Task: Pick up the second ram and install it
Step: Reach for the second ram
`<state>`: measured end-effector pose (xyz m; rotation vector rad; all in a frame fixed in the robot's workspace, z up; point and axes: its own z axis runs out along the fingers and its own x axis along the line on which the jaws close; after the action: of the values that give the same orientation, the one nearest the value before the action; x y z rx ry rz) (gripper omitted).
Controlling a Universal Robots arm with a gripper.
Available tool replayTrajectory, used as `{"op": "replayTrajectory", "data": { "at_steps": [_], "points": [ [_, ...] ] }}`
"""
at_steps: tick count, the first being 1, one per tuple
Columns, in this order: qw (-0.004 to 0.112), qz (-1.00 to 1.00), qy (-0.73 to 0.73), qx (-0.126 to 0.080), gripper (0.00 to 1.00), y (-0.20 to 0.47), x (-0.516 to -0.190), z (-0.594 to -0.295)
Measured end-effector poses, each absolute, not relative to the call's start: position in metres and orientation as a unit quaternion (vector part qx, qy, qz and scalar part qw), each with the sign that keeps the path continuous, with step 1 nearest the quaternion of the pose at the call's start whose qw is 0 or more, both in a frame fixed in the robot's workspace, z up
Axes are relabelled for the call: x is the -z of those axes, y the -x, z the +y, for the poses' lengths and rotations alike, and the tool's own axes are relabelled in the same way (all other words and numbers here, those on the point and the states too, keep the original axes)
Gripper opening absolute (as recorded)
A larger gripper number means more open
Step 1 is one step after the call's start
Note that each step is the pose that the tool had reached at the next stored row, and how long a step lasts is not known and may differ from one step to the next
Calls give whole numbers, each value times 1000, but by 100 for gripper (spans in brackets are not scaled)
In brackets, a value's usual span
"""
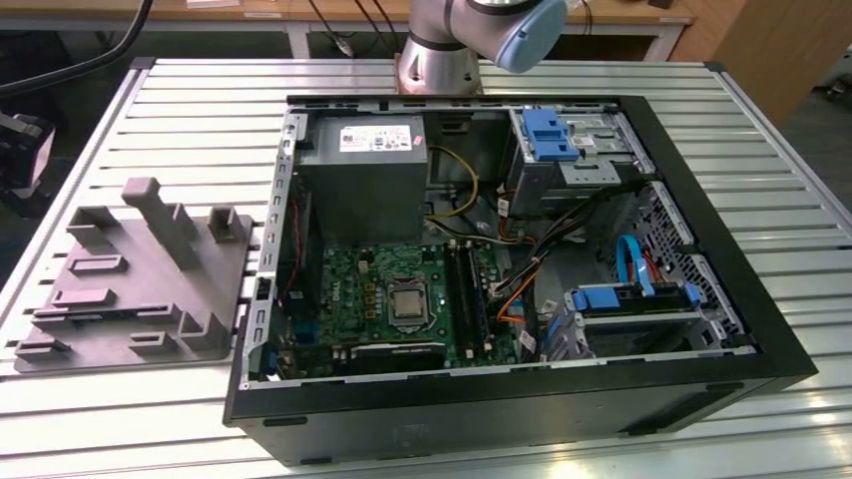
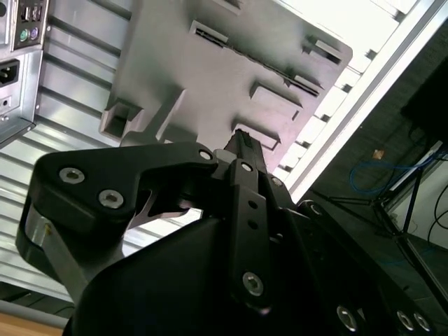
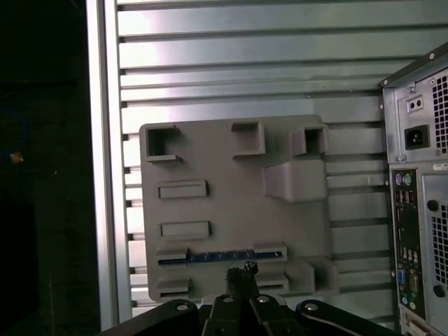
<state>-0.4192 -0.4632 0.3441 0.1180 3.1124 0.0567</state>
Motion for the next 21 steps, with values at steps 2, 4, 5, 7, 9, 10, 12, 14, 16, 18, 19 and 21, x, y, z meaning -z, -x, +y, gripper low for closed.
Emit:
{"op": "replayTrajectory", "data": {
  "at_steps": [2,4,5,7,9,10,12,14,16,18,19,21],
  "points": [
    [13,999,-38,-18,10,420,-343,-464],
    [13,999,-38,-18,10,421,-342,-465],
    [13,999,-38,-18,10,421,-341,-465],
    [13,999,-38,-18,10,422,-340,-466],
    [13,999,-38,-18,10,422,-339,-467],
    [13,999,-38,-18,10,423,-339,-467],
    [13,999,-38,-18,10,423,-338,-468],
    [13,999,-38,-18,10,423,-336,-469],
    [13,999,-38,-18,10,423,-335,-469],
    [13,999,-38,-17,10,424,-334,-470],
    [13,999,-38,-17,10,424,-334,-470],
    [13,999,-38,-17,10,424,-333,-470]
  ]
}}
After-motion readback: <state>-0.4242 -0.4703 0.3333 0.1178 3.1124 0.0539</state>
